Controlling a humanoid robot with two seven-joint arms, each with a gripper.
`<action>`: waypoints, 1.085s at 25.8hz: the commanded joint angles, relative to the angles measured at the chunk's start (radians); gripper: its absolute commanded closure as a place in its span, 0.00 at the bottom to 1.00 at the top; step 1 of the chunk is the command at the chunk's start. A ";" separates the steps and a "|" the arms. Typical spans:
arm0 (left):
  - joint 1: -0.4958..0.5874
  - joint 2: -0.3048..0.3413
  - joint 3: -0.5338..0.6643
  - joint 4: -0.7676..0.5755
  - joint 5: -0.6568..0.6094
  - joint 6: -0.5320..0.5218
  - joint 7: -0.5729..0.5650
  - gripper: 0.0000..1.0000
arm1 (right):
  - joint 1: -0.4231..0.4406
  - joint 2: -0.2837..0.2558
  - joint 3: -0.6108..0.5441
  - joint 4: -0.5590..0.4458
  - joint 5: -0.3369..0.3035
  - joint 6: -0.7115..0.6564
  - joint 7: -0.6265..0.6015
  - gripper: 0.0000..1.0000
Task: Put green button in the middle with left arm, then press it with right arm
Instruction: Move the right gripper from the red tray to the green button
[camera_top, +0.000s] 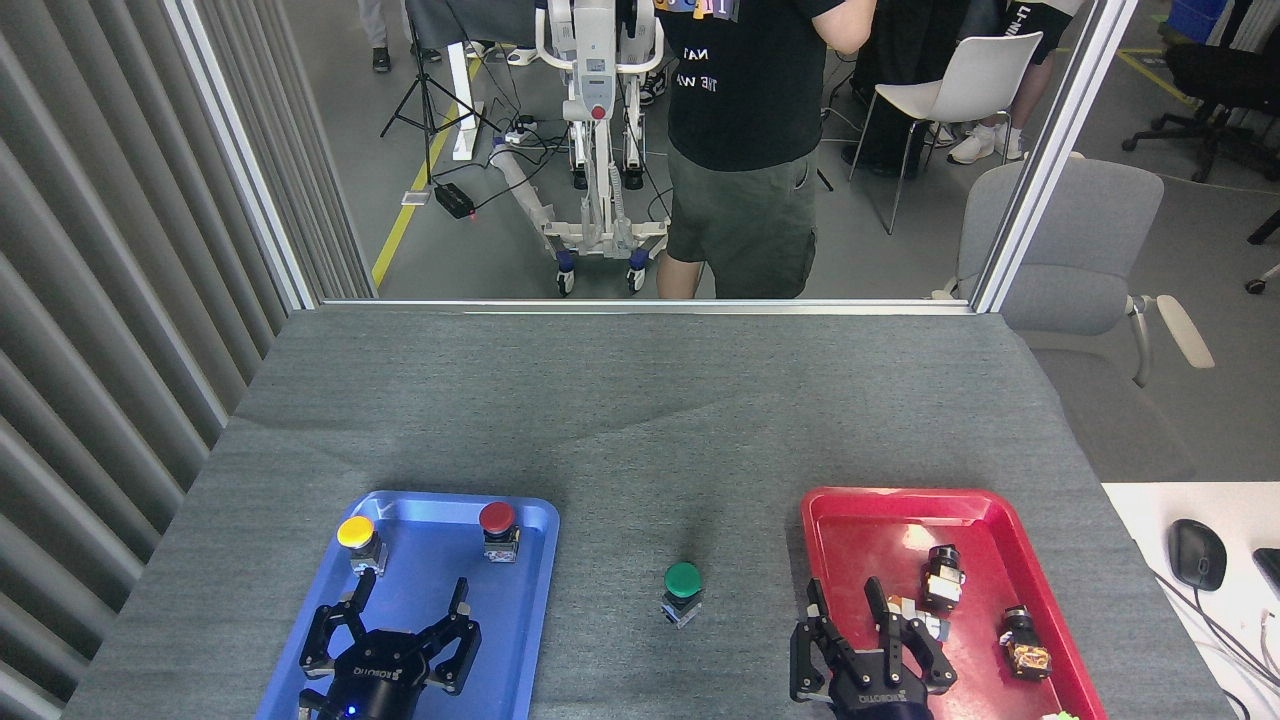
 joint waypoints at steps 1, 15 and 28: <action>0.002 -0.003 0.009 -0.004 0.000 0.007 -0.004 0.01 | -0.032 0.006 0.078 0.040 0.012 0.008 0.049 0.81; -0.001 -0.006 0.041 0.004 0.024 0.008 -0.001 0.01 | -0.143 0.044 0.270 0.215 0.075 0.146 0.059 1.00; -0.001 -0.006 0.042 0.004 0.033 0.007 -0.002 0.01 | -0.190 0.064 0.286 0.347 0.073 0.203 0.055 1.00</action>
